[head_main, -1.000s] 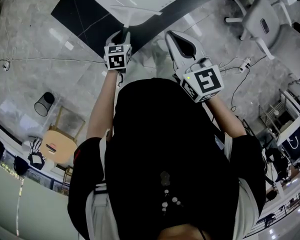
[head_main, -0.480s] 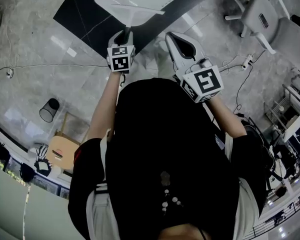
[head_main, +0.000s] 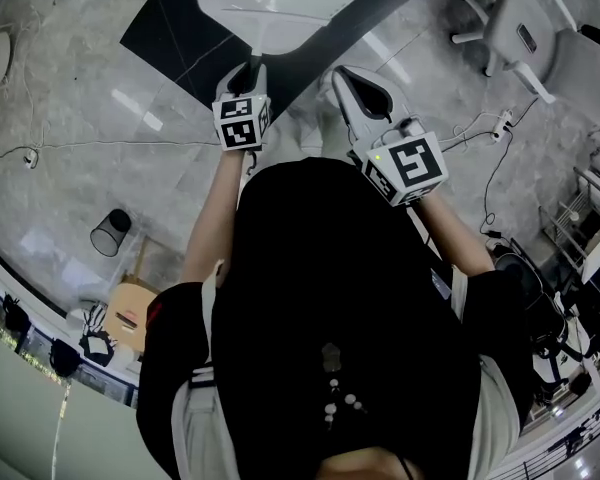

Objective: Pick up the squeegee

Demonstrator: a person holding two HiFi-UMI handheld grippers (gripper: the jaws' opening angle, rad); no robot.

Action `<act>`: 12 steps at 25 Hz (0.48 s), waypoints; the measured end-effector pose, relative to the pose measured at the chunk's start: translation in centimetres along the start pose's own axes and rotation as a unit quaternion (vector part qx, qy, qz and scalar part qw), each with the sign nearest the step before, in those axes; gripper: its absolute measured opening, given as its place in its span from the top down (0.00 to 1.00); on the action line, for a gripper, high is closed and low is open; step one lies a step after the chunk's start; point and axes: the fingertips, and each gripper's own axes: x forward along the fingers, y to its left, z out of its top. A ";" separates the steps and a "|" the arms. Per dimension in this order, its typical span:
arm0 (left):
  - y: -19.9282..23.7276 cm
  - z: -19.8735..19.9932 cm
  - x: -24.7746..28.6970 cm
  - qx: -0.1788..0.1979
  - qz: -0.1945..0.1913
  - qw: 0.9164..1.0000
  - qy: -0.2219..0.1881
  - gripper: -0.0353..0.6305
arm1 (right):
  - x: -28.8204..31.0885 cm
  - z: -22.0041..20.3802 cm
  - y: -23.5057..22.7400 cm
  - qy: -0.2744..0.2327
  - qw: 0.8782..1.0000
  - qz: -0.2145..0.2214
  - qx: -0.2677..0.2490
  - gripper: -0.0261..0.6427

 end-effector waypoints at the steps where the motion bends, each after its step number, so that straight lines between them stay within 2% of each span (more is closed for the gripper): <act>1: 0.1 0.3 -0.4 0.000 0.000 1.000 -0.006 0.79 | -0.1 0.1 0.2 -0.003 1.000 -0.001 -0.001 0.96; 12: 1.4 4.0 -6.0 0.010 -0.001 0.997 -0.081 0.79 | -0.3 1.8 3.4 -0.047 0.999 -0.013 -0.015 0.96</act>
